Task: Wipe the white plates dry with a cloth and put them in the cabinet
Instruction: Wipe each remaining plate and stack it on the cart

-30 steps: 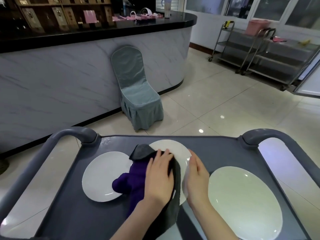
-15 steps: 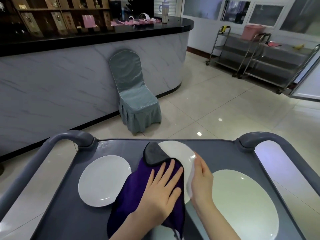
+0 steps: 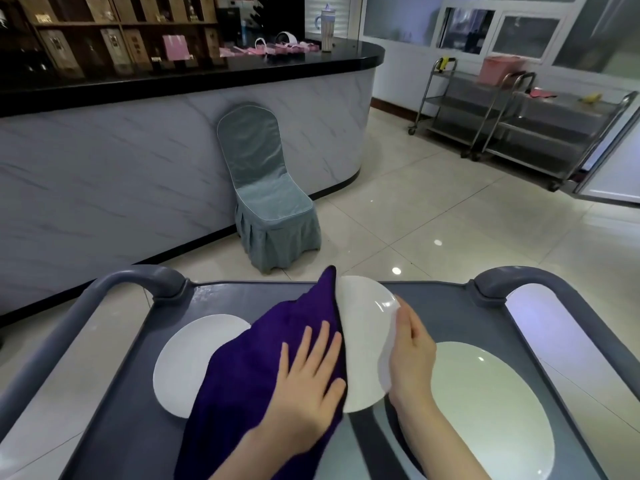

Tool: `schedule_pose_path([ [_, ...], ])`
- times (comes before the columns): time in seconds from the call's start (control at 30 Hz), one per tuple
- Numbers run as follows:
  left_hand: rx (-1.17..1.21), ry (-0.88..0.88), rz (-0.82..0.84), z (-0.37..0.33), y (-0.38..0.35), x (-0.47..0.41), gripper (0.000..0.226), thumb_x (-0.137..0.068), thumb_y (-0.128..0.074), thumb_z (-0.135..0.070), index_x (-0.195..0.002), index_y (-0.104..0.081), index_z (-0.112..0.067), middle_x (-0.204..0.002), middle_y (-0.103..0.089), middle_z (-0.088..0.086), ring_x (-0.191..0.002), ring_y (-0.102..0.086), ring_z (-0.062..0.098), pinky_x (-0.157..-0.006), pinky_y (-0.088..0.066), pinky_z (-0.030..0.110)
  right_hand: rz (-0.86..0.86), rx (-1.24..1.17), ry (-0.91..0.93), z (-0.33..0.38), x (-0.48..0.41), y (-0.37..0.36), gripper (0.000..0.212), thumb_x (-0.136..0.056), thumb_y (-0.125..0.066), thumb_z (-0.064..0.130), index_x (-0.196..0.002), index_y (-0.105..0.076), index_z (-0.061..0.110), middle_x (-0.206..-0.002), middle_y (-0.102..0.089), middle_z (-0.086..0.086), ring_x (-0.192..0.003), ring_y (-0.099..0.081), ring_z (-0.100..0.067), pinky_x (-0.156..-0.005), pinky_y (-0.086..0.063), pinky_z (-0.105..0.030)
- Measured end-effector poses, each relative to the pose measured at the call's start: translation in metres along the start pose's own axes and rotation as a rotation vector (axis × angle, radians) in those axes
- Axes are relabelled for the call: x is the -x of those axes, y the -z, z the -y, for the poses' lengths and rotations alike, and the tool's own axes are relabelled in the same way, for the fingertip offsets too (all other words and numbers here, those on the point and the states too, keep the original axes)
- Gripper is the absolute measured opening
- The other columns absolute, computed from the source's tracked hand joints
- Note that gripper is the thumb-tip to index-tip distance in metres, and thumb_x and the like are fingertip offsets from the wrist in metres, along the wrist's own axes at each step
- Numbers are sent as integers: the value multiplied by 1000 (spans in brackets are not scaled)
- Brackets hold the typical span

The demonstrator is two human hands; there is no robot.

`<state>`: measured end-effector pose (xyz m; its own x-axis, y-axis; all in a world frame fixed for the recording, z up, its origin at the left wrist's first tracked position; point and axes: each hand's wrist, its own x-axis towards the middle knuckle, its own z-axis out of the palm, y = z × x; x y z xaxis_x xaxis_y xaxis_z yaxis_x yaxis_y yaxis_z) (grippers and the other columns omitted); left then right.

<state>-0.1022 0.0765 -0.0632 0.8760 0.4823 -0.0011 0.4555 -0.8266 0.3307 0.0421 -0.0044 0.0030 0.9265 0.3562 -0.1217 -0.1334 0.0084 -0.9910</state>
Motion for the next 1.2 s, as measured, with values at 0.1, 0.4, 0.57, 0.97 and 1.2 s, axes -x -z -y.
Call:
schedule_pose_path([
  [0.1, -14, -95, -50, -23, -4, -3, 62, -97, -10, -46, -152, 19, -39, -161, 24, -16, -149, 24, 14, -119, 11, 50, 48, 37, -3, -13, 15, -5, 29, -106, -44, 27, -121, -69, 30, -117, -70, 17, -113, -63, -5, -101, -47, -29],
  [0.4, 24, 48, -122, 3, 30, -34, 61, -96, -5, -56, -149, 22, -41, -157, 31, -20, -145, 31, 5, -120, 17, 38, 59, -34, -23, -9, 15, -3, 27, -104, -49, 21, -113, -71, 33, -116, -72, 14, -115, -64, -7, -102, -47, -33],
  [0.57, 29, 0, -14, -1, 16, -11, 61, -92, 0, -55, -144, 31, -43, -152, 39, -23, -143, 34, 8, -118, 20, 42, -19, -3, 23, 3, -7, 6, 29, -104, -47, 26, -120, -71, 27, -118, -72, 12, -116, -64, -12, -106, -48, -44],
  [0.97, -19, -101, -145, -8, 40, -48, 61, -102, -16, -47, -155, 11, -35, -162, 22, -17, -147, 26, 7, -123, 9, 43, 79, -123, -54, -5, 25, 7, 30, -105, -47, 13, -102, -73, 29, -98, -76, 19, -91, -69, 7, -69, -51, -7],
  [1.2, 6, -113, -5, -17, 18, -19, 60, -97, -4, -53, -148, 26, -42, -156, 34, -21, -144, 33, 8, -121, 15, 48, -39, -72, 30, 13, -1, 22, 27, -104, -48, 20, -116, -72, 25, -111, -74, 15, -108, -66, -3, -101, -49, -32],
])
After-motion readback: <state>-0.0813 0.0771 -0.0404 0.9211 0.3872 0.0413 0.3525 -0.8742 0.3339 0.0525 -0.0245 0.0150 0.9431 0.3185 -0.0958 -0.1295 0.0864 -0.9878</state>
